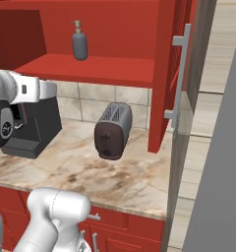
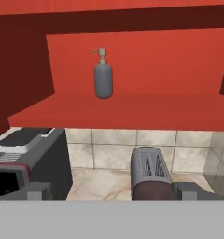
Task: Locate and retrieve the soap dispenser and soap dispenser from the cabinet. Place them next to the sink.
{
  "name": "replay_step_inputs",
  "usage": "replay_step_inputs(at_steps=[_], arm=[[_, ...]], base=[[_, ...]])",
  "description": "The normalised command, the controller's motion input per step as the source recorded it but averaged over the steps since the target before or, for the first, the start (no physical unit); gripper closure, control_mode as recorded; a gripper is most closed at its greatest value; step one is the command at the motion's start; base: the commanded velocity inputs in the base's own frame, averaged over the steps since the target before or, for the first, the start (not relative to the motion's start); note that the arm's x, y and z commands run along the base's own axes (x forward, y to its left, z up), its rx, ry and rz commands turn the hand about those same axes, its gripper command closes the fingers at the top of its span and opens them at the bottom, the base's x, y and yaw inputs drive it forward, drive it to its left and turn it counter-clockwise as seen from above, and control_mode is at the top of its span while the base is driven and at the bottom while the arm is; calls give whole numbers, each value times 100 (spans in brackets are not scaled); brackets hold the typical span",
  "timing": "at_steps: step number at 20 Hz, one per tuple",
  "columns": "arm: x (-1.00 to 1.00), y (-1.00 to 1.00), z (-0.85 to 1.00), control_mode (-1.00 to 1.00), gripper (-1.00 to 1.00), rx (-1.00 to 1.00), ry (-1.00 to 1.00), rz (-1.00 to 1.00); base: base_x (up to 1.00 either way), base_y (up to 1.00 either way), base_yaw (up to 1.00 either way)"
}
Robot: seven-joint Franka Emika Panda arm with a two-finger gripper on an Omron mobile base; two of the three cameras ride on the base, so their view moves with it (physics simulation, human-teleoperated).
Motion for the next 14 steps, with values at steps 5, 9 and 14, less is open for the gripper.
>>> replay_step_inputs(at_steps=[5, 9, 14], arm=[[6, 17, 18, -100, -100, -2, 1, 6], [18, 13, 4, -100, -100, -1, 1, 3], [25, 3, 2, -100, -100, -2, 0, 1]], base=[[0, 0, 0], [0, 0, 0], [0, 0, 0]])
